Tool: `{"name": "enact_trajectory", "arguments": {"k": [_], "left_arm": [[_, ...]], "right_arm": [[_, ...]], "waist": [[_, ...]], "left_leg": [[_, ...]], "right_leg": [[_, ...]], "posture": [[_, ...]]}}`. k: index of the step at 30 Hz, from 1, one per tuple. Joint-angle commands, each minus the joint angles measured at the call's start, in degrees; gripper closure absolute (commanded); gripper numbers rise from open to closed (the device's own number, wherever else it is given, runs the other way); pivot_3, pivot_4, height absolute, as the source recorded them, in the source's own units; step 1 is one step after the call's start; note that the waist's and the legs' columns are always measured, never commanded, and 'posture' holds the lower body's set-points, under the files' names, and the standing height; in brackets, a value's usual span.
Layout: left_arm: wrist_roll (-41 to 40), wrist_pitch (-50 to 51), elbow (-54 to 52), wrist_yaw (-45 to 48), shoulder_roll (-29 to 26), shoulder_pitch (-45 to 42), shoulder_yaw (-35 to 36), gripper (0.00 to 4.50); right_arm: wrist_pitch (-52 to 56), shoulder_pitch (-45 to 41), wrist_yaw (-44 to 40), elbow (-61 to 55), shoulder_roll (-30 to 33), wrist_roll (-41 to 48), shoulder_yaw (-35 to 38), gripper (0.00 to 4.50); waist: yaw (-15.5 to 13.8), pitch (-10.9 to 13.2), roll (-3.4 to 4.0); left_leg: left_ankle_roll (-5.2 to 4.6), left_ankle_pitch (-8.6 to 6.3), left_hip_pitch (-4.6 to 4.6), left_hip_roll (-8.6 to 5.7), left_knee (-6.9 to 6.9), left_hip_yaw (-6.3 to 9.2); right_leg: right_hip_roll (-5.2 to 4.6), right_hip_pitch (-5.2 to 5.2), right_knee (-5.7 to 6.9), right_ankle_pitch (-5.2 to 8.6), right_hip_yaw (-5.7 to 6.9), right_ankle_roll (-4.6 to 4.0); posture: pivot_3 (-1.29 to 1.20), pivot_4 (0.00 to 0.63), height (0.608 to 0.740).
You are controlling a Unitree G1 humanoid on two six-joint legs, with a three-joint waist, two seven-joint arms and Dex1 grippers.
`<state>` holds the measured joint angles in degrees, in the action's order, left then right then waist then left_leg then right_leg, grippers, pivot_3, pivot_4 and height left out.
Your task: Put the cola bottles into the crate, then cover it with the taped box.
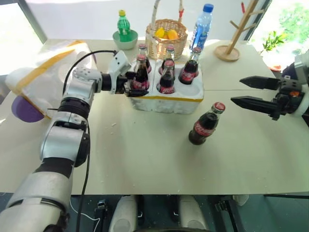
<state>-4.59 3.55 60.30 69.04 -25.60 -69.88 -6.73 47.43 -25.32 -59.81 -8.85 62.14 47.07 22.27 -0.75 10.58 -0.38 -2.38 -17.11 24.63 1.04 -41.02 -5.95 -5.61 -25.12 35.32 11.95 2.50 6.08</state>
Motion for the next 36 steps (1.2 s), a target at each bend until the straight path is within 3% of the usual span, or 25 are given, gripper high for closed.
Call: {"name": "enact_trajectory", "arguments": {"k": [1, 8, 11, 14, 18, 23, 31, 36], "left_arm": [[-3.44, 3.07, -4.05, 3.10, -2.71, -1.25, 4.25, 0.08], [-15.88, 24.87, -29.09, 13.42, -15.58, 2.96, 11.28, 0.08], [-22.89, 35.48, -44.42, 18.21, -22.67, 10.54, 12.31, 0.08], [-27.57, 40.76, -56.63, 18.90, -26.92, 18.54, 12.87, 0.08], [-30.08, 43.01, -66.41, 14.88, -27.04, 27.51, 12.94, 0.08], [-30.48, 41.57, -70.30, 11.09, -25.65, 31.58, 11.94, 0.08], [-32.08, 41.91, -71.32, 7.64, -24.43, 31.83, 11.66, 0.08], [-32.76, 41.97, -71.99, 7.10, -24.52, 31.80, 11.23, 0.08]], "right_arm": [[-1.74, -1.55, -0.31, 1.90, 2.48, -1.39, 3.03, 0.00], [1.82, 10.28, -2.78, 1.22, 5.25, -2.00, 15.52, 0.00], [3.88, 17.60, -1.58, -3.07, 2.30, -1.34, 20.56, 0.00], [2.02, 23.75, 1.05, -9.87, -2.17, -2.56, 21.11, 0.00], [1.83, 28.04, 9.68, -20.68, -12.29, -0.93, 16.28, 0.00], [-0.69, 28.92, 18.05, -24.82, -20.92, -4.23, 7.54, 0.00], [-2.82, 28.63, 22.34, -23.92, -25.51, -5.90, -0.65, 0.00], [-4.86, 23.69, 24.04, -19.49, -28.15, -7.72, -6.09, 0.00]], "waist": [[0.04, 0.01, -0.01], [0.06, -0.02, 0.04], [0.12, -0.06, 0.10], [0.10, -0.05, 0.06], [0.06, -0.09, 0.03], [0.04, -0.08, 0.05], [0.05, -0.08, 0.05], [0.14, -0.08, 0.05]], "left_leg": [[0.00, 0.00, 0.00, 0.00, 0.00, -0.01], [0.02, 0.01, 0.22, 0.27, 0.06, 0.00], [0.01, 0.01, 0.13, 0.26, -0.01, -0.04], [0.02, 0.00, -0.26, 0.29, 0.02, -0.01], [-0.18, -0.14, -0.38, 0.26, 0.00, 0.11], [0.08, 0.01, -0.52, 0.24, 0.00, 0.09], [0.08, 0.02, -0.52, 0.22, 0.00, 0.08], [0.06, 0.00, -0.54, 0.25, 0.01, 0.07]], "right_leg": [[0.00, 0.00, 0.00, 0.00, 0.00, 0.00], [0.11, -0.21, 0.09, 0.00, 0.01, 0.00], [0.09, -0.11, 0.10, 0.00, -0.01, 0.01], [0.09, 0.25, -0.02, 0.02, -0.02, 0.00], [0.05, 0.43, -0.03, 0.14, -0.03, -0.21], [0.07, 0.50, 0.05, 0.13, -0.06, -0.22], [0.09, 0.50, 0.03, 0.13, -0.05, -0.21], [0.14, 0.50, 0.03, 0.14, -0.06, -0.22]], "posture": [[0.00, 0.150, 0.740], [0.00, 0.150, 0.740], [0.00, 0.150, 0.740], [0.00, 0.150, 0.740], [0.00, 0.150, 0.740], [0.00, 0.150, 0.740], [0.00, 0.150, 0.740], [0.00, 0.150, 0.740]]}}
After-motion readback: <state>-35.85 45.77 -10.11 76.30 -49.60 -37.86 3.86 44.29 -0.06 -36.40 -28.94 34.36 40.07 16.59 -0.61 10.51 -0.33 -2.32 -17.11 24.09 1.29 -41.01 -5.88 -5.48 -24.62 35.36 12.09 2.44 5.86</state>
